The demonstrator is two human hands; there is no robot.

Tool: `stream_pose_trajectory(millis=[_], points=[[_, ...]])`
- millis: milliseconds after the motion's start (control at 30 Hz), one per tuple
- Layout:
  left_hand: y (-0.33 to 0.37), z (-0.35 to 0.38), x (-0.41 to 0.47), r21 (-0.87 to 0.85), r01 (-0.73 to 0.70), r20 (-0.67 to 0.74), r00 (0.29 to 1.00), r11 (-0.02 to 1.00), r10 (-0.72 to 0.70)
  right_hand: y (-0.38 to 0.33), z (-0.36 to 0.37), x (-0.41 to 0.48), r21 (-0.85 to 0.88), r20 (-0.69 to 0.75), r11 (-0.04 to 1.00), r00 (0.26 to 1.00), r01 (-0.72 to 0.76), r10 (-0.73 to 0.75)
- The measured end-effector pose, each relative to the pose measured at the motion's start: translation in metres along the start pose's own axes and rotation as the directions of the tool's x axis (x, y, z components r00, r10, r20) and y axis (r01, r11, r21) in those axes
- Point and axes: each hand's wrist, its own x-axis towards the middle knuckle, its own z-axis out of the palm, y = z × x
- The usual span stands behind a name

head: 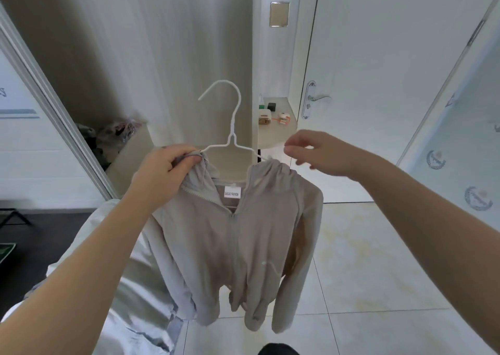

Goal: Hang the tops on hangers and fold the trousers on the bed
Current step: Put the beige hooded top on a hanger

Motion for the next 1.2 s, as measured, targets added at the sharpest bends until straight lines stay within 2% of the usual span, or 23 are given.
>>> stream_pose_trajectory(millis=[33,200,300,467,567,767,867,933,1067,1133,1200], points=[[-0.003,-0.003,-0.001,0.005,0.011,-0.011,1.000,1.000,-0.011,0.007,0.004,-0.006,0.017,0.003,1.000,1.000,0.003,-0.003],[-0.007,-0.010,-0.004,-0.073,0.063,-0.100,0.993,0.995,-0.070,0.038,0.021,-0.025,-0.115,0.018,0.993,1.000,0.016,-0.014],[-0.008,-0.007,0.001,-0.082,0.088,-0.101,0.990,0.993,-0.096,0.038,0.028,-0.034,-0.107,0.020,0.993,0.998,0.056,-0.054],[-0.001,0.000,0.022,-0.089,0.107,-0.145,0.982,0.990,-0.119,0.017,0.023,-0.045,0.232,-0.093,0.963,0.988,0.138,-0.120],[-0.001,-0.001,0.050,-0.095,0.133,-0.146,0.978,0.987,-0.146,-0.009,0.008,-0.047,0.416,-0.019,0.900,0.991,0.130,-0.134],[0.010,-0.016,0.116,-0.104,0.141,-0.211,0.964,0.985,-0.160,-0.057,-0.021,-0.026,0.675,0.021,0.736,0.996,0.052,-0.089],[0.009,-0.027,0.152,-0.089,0.172,-0.180,0.966,0.981,-0.186,-0.085,-0.031,-0.002,0.743,0.077,0.669,0.990,0.025,-0.122],[0.006,-0.037,0.174,-0.145,0.230,-0.187,0.949,0.962,-0.255,-0.105,-0.035,0.016,0.757,0.000,0.647,0.990,0.092,-0.141],[0.015,-0.064,0.205,-0.278,0.299,-0.320,0.867,0.913,-0.382,-0.146,-0.038,0.059,0.748,-0.186,0.624,0.974,0.225,-0.129],[0.018,-0.079,0.217,-0.297,0.245,-0.366,0.863,0.923,-0.347,-0.162,-0.043,0.086,0.720,-0.254,0.636,0.958,0.278,-0.132],[0.023,-0.097,0.224,-0.277,0.151,-0.383,0.889,0.949,-0.253,-0.180,-0.051,0.118,0.701,-0.314,0.639,0.941,0.318,-0.124]])
